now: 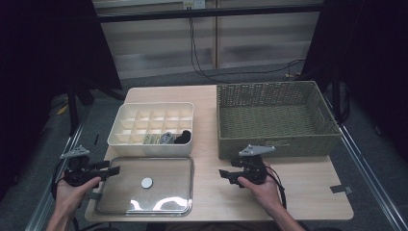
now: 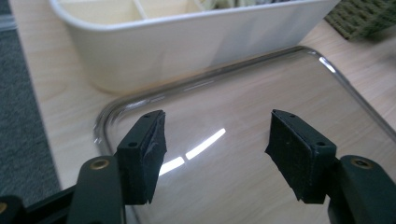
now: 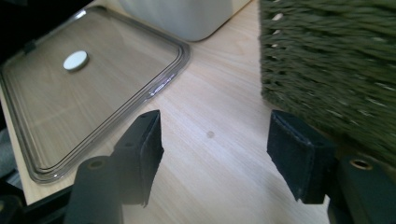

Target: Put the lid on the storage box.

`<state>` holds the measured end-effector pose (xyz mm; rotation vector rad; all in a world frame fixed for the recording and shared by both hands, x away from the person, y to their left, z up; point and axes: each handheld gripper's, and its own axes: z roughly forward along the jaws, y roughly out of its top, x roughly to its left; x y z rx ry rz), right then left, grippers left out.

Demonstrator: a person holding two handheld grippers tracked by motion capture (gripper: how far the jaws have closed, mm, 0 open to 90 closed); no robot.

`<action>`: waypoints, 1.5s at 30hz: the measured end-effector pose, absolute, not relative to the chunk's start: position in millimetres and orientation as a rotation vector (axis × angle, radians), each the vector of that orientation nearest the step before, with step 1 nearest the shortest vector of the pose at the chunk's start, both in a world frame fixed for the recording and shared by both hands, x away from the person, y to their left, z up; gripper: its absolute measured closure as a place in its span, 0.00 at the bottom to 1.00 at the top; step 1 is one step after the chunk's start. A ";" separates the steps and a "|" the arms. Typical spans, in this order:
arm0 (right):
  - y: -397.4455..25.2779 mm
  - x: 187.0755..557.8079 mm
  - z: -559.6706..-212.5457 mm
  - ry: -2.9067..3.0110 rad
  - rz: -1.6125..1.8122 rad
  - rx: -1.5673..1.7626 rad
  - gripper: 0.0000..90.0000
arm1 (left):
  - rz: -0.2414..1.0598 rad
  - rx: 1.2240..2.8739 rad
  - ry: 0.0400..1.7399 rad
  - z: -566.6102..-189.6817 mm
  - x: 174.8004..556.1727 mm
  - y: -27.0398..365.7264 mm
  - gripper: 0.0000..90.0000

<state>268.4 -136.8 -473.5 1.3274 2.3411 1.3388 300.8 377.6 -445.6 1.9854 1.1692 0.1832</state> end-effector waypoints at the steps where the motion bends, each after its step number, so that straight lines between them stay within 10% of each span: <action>1: -133.1 269.6 -473.4 2.355 1.326 1.319 0.39 | 0.188 1.990 1.176 -447.1 300.4 380.8 0.42; 16: -84.7 286.5 -475.8 2.461 1.315 1.298 0.31 | 0.164 1.992 1.269 -469.5 289.0 411.4 0.48; 45: -45.3 307.6 -499.9 2.543 1.270 1.379 0.69 | 0.156 2.077 1.278 -487.2 294.3 405.6 0.61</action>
